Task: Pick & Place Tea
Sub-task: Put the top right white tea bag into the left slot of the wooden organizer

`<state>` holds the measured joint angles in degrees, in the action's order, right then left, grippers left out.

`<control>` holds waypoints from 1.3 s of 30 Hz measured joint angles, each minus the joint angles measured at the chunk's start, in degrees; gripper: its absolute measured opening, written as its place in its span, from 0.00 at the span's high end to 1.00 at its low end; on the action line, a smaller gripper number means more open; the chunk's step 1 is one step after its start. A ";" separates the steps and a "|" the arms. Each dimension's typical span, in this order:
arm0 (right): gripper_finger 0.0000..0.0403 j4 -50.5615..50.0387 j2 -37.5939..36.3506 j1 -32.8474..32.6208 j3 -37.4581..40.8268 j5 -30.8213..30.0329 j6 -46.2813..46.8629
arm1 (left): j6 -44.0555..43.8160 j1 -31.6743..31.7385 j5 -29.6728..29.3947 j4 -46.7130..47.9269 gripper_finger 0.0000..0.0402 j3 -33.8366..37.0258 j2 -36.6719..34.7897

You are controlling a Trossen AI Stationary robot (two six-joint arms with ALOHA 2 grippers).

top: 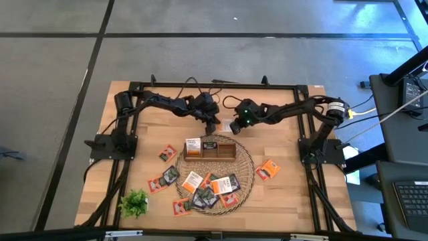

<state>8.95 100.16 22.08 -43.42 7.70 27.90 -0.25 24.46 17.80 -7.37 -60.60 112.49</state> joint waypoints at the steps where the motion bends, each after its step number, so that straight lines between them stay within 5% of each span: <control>1: 0.99 -0.03 -0.98 0.15 -0.03 -0.01 -1.05 | 0.06 0.17 -0.09 -0.01 1.00 -0.03 -1.07; 8: 0.99 -10.91 -10.99 0.57 -3.55 -0.38 -14.77 | 1.46 1.10 -0.28 4.92 1.00 -0.15 -10.68; 18: 1.00 -45.44 -13.80 -7.09 -23.21 -5.17 -39.83 | 0.35 0.24 1.26 13.53 1.00 -0.15 -18.95; 27: 1.00 -50.34 -9.46 -12.98 -30.90 -9.57 -42.04 | -5.03 -4.82 11.08 8.73 1.00 -0.15 -19.98; 39: 0.99 -50.56 -7.56 -17.64 -31.06 -9.11 -39.10 | -2.38 -9.14 6.88 5.47 0.88 -0.17 -19.98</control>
<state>-41.61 92.60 4.45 -74.48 -1.41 -11.20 -2.63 15.33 24.68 -1.90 -60.77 92.51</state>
